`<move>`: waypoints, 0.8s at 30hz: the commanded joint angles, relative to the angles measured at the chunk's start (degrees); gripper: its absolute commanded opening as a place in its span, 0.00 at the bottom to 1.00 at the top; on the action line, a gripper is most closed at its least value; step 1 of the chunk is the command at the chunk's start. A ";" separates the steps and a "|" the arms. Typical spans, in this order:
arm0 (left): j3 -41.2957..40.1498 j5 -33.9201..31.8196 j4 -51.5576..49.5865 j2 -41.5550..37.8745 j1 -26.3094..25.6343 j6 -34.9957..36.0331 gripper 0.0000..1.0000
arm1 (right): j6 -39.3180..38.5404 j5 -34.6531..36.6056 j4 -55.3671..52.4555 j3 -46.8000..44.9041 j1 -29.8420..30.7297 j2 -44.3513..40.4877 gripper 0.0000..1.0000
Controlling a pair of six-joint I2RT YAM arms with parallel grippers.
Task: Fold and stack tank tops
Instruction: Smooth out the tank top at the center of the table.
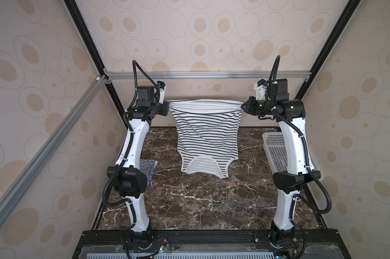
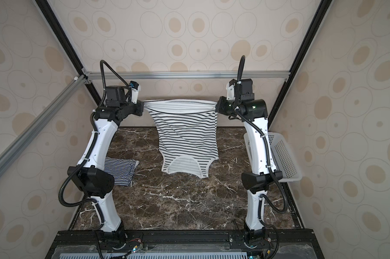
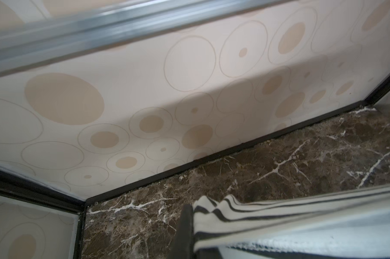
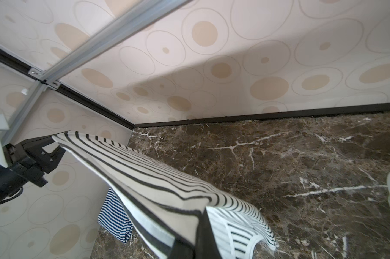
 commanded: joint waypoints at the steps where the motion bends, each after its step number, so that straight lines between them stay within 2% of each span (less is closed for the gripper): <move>1: -2.73 0.22 14.68 -11.74 3.23 -4.77 0.00 | -1.45 -2.80 8.14 -1.45 -0.40 -5.84 0.00; 5: -26.73 -0.51 31.01 -24.18 5.47 -6.07 0.00 | -2.37 -4.51 12.82 -8.03 -0.45 -8.34 0.00; 7: -32.49 1.94 30.42 -25.56 6.16 -5.52 0.00 | -2.30 -5.70 15.07 -14.96 -0.36 -10.41 0.00; 10: -46.03 7.48 32.72 -29.30 7.73 -3.67 0.00 | -1.66 -6.56 20.60 -31.30 0.14 -16.41 0.00; 12: -52.33 9.37 29.58 -30.91 7.90 -0.44 0.00 | -0.87 -6.79 24.01 -43.52 0.63 -21.05 0.00; 17: -66.03 14.67 20.73 -36.20 8.68 9.42 0.00 | -0.81 -6.75 25.06 -65.49 4.19 -30.56 0.00; 21: -75.99 17.82 11.66 -42.67 8.84 19.57 0.00 | -1.40 -5.87 24.29 -80.20 7.16 -37.80 0.00; 24: -81.92 17.18 5.95 -46.09 8.84 27.64 0.00 | -1.49 -4.96 23.25 -88.47 7.29 -41.34 0.00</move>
